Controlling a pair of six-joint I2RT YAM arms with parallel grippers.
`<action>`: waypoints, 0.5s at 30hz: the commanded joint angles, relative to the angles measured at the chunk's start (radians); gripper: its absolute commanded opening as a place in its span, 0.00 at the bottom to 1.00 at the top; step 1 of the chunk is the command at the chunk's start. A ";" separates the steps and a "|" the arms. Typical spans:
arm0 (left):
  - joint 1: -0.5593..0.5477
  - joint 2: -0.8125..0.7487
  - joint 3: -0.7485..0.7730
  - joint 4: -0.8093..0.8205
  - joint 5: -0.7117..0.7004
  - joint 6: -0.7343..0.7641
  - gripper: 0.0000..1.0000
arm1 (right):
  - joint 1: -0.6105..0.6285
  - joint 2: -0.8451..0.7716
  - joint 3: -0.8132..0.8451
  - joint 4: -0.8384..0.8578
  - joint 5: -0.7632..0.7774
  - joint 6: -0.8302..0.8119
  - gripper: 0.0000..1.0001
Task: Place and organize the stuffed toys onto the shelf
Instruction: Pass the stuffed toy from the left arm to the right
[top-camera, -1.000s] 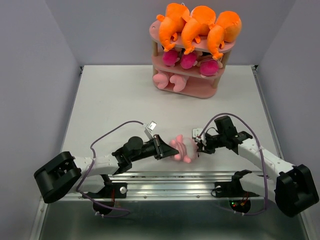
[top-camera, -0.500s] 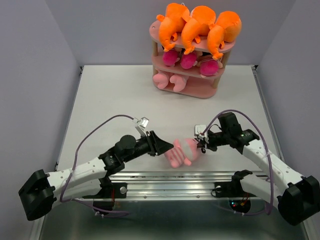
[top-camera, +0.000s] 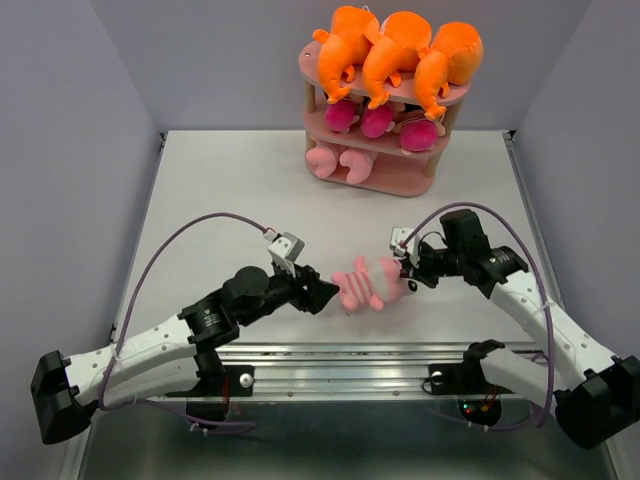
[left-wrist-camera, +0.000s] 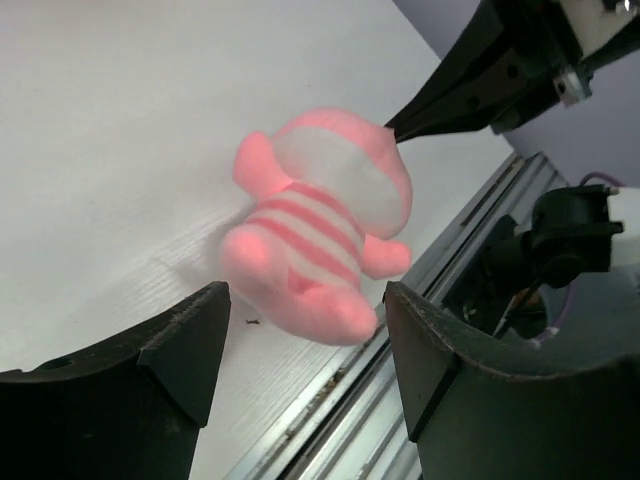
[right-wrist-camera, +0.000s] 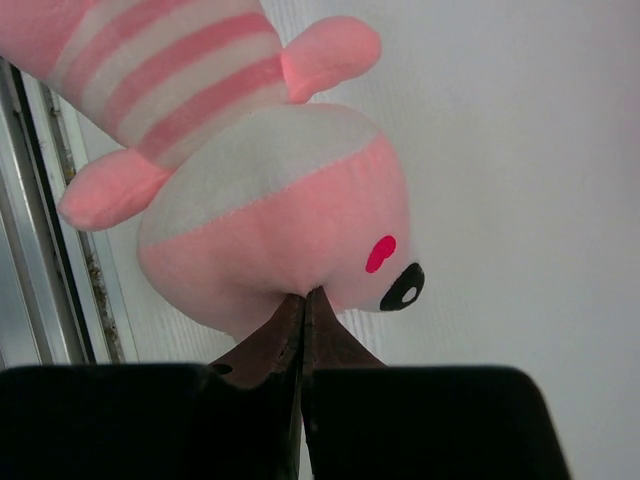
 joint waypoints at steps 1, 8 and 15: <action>-0.070 0.022 0.071 -0.014 -0.128 0.288 0.73 | 0.007 0.015 0.083 -0.005 0.092 0.106 0.01; -0.273 0.029 0.054 0.106 -0.188 0.703 0.73 | 0.007 0.074 0.153 -0.077 0.092 0.183 0.01; -0.342 0.060 -0.044 0.181 -0.142 1.023 0.77 | 0.007 0.075 0.155 -0.103 0.040 0.179 0.01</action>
